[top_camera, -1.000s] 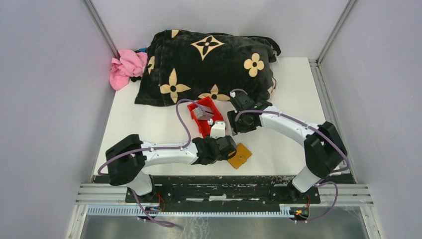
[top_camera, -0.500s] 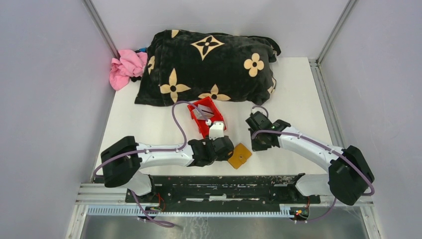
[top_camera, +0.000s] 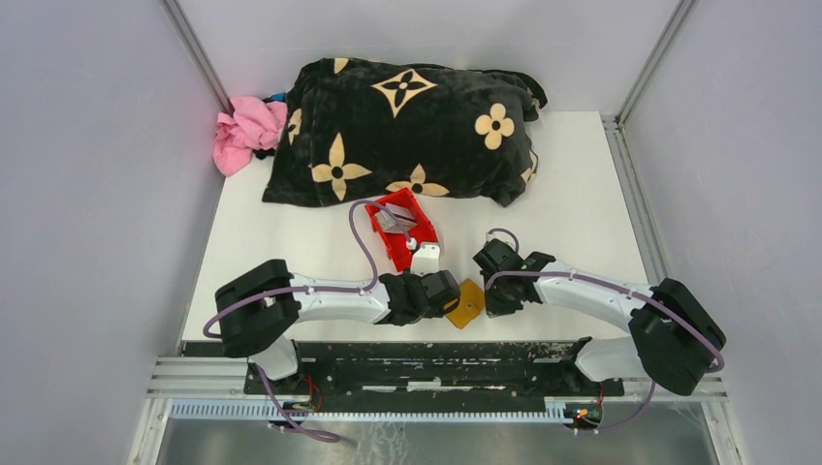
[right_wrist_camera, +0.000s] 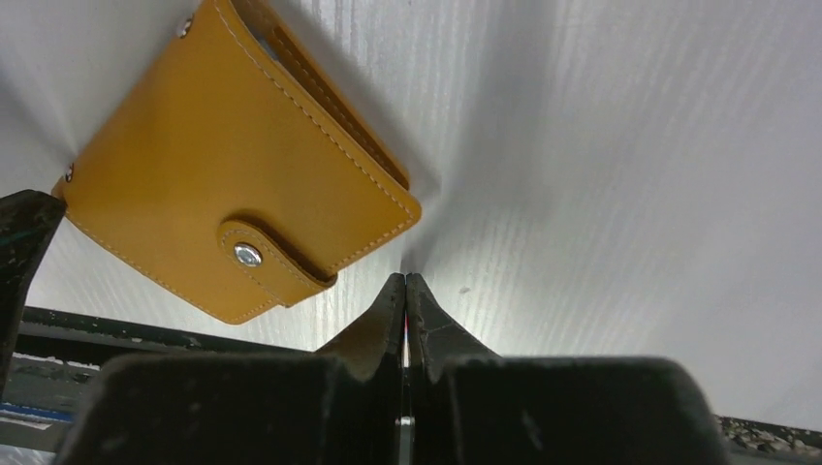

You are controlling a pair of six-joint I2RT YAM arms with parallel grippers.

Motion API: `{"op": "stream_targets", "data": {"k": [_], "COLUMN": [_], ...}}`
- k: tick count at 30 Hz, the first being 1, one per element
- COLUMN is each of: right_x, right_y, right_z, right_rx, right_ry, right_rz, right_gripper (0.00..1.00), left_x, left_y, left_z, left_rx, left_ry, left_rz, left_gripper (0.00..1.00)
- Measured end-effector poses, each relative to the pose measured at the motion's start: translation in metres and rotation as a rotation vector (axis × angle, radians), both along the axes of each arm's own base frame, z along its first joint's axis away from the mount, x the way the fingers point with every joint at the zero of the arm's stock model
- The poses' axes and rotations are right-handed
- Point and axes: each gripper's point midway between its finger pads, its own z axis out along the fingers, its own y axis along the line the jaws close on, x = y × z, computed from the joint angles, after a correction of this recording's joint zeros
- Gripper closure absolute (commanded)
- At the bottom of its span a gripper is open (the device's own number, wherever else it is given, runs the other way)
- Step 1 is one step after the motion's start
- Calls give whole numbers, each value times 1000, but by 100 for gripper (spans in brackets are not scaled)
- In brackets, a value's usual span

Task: Put the credit cards into the card holder
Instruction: Move the card holder to the center of the board, then open the card holder at the center of the board.

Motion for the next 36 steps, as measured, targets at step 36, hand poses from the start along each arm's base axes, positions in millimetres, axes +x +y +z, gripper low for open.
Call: {"op": "stream_targets", "data": {"k": [36], "right_x": [77], "right_y": [44], "right_z": [-1], "right_rx": [-106], "right_ry": [-100], "right_rz": [119], "right_gripper": [63], "left_x": [-2], "left_y": [25], "left_z": [14], "left_rx": [-34], "left_ry": [-46], "left_rz": [99], "left_gripper": [47]}}
